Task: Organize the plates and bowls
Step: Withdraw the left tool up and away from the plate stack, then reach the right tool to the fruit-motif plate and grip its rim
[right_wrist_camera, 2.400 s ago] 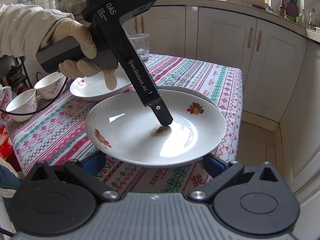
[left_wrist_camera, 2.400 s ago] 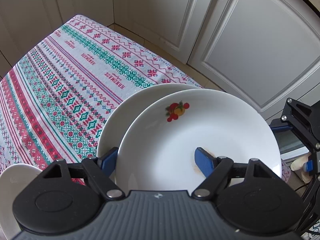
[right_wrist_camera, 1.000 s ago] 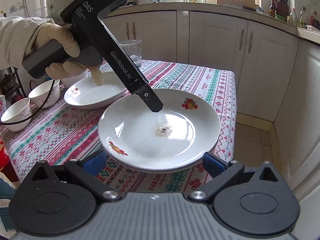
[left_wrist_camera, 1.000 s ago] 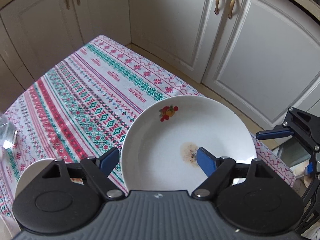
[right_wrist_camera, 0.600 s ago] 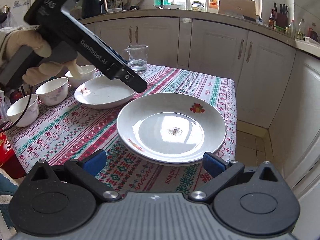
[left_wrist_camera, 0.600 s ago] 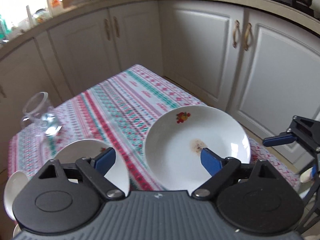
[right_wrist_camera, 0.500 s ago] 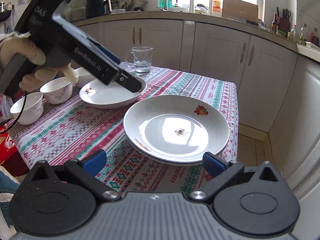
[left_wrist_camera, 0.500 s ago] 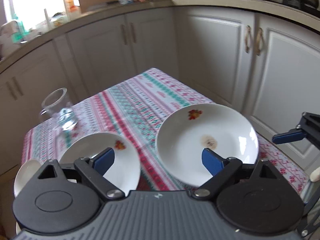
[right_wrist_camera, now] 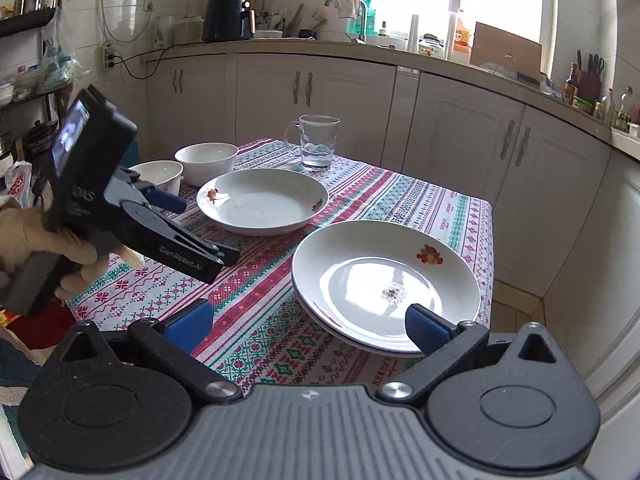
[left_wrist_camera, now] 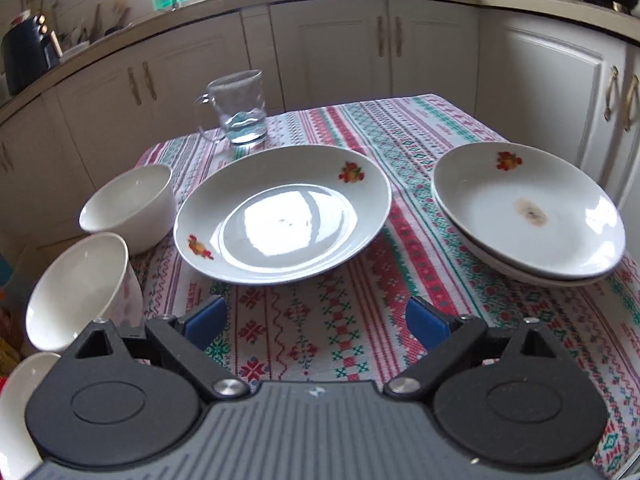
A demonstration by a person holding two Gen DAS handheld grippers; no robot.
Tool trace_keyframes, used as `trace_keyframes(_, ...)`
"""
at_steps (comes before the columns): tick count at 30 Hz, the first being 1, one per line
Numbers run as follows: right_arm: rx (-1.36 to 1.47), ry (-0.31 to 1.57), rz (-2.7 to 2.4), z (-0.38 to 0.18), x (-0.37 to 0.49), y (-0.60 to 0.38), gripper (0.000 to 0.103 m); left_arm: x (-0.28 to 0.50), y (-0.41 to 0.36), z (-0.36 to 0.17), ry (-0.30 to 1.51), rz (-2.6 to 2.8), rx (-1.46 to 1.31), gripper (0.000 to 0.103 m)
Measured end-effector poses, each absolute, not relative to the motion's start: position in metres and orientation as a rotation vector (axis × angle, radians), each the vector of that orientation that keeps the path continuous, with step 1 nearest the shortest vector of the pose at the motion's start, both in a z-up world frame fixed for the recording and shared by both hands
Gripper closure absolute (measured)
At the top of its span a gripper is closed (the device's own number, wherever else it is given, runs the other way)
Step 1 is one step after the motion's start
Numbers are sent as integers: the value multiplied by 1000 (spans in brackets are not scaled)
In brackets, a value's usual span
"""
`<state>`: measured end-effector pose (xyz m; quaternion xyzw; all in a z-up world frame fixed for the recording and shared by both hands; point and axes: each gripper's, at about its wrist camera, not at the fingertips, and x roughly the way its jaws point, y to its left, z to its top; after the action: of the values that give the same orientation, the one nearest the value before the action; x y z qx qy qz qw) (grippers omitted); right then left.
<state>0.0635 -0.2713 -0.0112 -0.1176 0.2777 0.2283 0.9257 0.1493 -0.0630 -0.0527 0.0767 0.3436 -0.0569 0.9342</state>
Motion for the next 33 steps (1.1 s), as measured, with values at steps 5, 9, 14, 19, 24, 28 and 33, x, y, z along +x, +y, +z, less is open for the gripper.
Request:
trace_keyframes(5,-299,580,498,-5,71,-264,0,163,-58,-64,708,-108,128,7)
trace_keyframes(9,-325,597,520,0,86,-260,0,174,-48,-73,734,-117,70,7)
trace_keyframes(14,-359,623,549,6,107,-253,0,181,-42,-79,736,-129,32,0)
trace_keyframes(19,-397,645,595,10,131,-245,0,183,-41,-81,715,-111,22,0)
trace_keyframes(24,-409,662,660,16,158,-238,0,185,-40,-82,699,-100,14,0)
trace_keyframes(28,-417,682,711,19,186,-229,0,193,-38,-81,702,-80,6,0)
trace_keyframes(33,-426,708,786,22,220,-213,0,202,-36,-81,713,-66,3,0)
